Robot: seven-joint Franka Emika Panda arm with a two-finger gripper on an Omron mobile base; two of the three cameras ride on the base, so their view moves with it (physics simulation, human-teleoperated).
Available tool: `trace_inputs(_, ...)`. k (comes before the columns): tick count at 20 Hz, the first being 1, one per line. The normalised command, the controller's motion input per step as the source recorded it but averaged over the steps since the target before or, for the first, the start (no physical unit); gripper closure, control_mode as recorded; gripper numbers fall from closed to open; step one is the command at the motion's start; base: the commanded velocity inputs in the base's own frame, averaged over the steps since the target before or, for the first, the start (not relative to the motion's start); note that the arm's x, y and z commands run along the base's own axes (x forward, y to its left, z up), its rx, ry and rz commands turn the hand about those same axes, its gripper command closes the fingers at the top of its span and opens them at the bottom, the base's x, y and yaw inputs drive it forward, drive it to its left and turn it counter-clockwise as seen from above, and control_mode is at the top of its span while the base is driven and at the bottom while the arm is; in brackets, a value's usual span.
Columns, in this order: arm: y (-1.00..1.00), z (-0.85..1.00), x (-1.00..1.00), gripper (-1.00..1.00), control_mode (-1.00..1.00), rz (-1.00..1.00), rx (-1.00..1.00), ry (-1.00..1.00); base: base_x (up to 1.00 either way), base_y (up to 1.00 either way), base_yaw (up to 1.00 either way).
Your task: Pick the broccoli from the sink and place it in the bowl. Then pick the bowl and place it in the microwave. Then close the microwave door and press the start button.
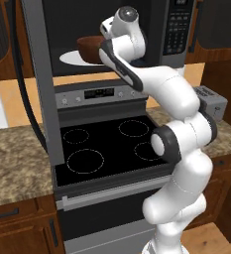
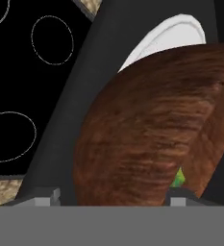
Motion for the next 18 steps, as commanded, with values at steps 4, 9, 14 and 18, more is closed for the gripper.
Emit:
trace_inputs(4,-0.03,-0.05,-0.92,-1.00,-1.00,0.06,-0.06,-0.24,0.00,0.00,0.00)
trace_inputs(9,-0.01,-0.37,-1.00,-1.00,-1.00,0.21,-0.05,-0.13,0.00,0.00,0.00)
trace_inputs(14,0.01,-0.29,-1.00,-1.00,-1.00,0.21,0.00,-0.08,0.00,0.00,0.00)
trace_inputs(18,0.30,-0.26,-1.00,-1.00,-1.00,0.32,0.00,-0.13,0.00,0.00,0.00)
